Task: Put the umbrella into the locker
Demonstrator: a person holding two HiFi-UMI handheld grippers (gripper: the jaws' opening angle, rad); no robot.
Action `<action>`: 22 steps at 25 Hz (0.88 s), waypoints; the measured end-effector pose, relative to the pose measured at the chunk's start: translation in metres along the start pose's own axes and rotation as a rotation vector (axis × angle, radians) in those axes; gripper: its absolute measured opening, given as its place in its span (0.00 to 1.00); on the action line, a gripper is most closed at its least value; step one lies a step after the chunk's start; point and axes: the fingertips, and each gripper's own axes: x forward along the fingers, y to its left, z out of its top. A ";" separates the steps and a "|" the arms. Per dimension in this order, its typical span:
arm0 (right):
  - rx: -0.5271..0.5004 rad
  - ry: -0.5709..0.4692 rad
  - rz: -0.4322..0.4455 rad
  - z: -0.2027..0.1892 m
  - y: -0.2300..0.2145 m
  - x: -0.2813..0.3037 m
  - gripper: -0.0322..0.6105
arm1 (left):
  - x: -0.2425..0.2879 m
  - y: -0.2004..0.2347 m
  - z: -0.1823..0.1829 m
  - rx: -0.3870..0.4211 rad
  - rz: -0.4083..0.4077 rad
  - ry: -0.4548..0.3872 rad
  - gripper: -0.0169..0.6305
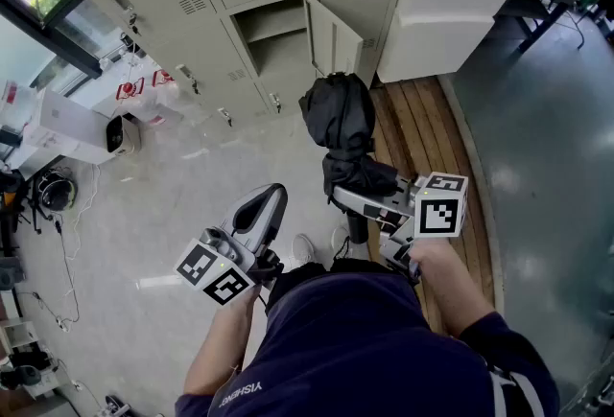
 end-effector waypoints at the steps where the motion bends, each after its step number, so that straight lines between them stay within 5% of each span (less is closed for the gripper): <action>1: 0.001 -0.001 0.002 0.000 0.000 0.000 0.36 | 0.001 0.000 0.000 0.000 -0.001 0.000 0.03; 22: 0.004 0.048 -0.013 0.010 -0.028 -0.034 0.36 | 0.037 -0.018 -0.017 0.010 0.032 0.001 0.03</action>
